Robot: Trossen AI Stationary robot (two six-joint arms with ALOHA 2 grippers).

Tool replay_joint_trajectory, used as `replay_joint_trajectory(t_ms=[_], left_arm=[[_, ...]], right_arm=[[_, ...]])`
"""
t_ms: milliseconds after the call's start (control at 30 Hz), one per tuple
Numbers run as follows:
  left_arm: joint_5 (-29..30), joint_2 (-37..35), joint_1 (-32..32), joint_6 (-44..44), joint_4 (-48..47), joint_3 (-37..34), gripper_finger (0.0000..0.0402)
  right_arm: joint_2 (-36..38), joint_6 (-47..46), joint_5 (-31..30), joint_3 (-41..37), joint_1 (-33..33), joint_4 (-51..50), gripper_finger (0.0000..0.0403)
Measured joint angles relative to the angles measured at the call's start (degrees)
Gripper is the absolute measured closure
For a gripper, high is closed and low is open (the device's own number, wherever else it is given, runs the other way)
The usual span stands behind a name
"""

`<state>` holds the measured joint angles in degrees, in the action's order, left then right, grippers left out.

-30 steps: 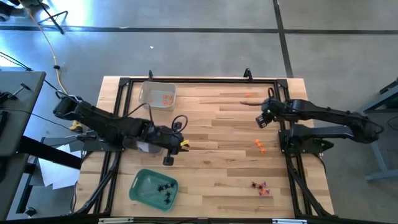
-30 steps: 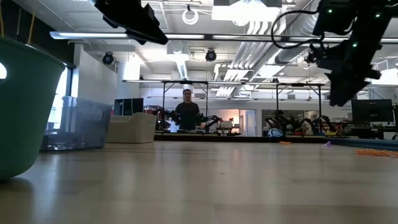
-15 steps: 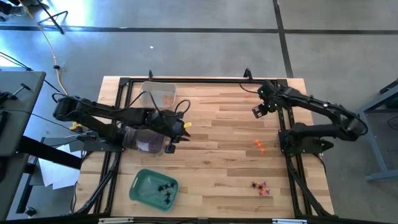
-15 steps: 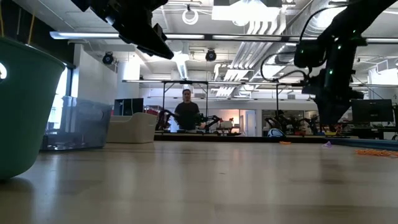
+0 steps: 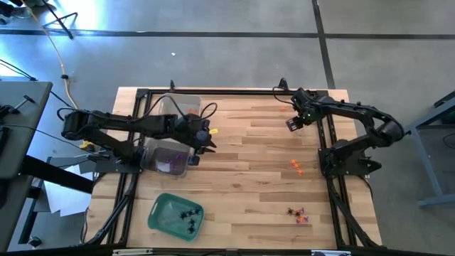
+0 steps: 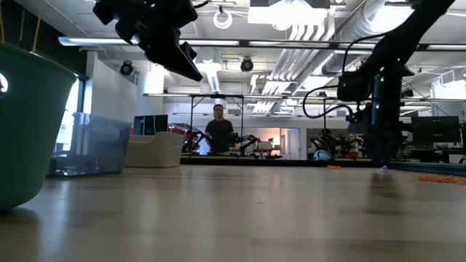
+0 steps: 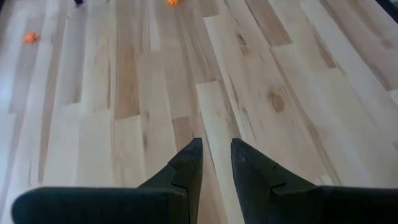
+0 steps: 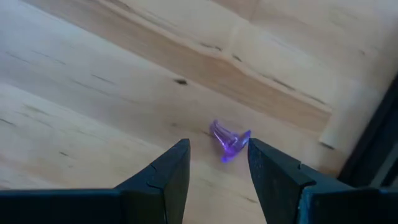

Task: Sort Halloween decoration
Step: Put the top right violet witch hat into the black bin

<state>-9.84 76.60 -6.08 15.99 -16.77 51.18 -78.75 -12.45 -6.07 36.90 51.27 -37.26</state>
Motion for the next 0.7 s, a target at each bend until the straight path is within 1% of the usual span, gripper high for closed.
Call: replay_joint_trajectory(t_ms=[133,367,700], left_arm=[[-1.7,0.0,-1.1,0.9,-0.4,0.0,0.0332],[-1.9,0.0,-1.1,2.2,-1.5,0.0,0.0332],[-2.9,0.0,-1.1,2.3,-3.7,0.0,0.0332]], right_arm=[[-0.1,-0.8,0.1,0.1,0.0,0.5,0.0245],[-0.1,-1.2,0.1,0.1,0.0,0.7,0.0245],[-0.1,-6.6,0.0,0.2,0.0,3.2,0.0245]])
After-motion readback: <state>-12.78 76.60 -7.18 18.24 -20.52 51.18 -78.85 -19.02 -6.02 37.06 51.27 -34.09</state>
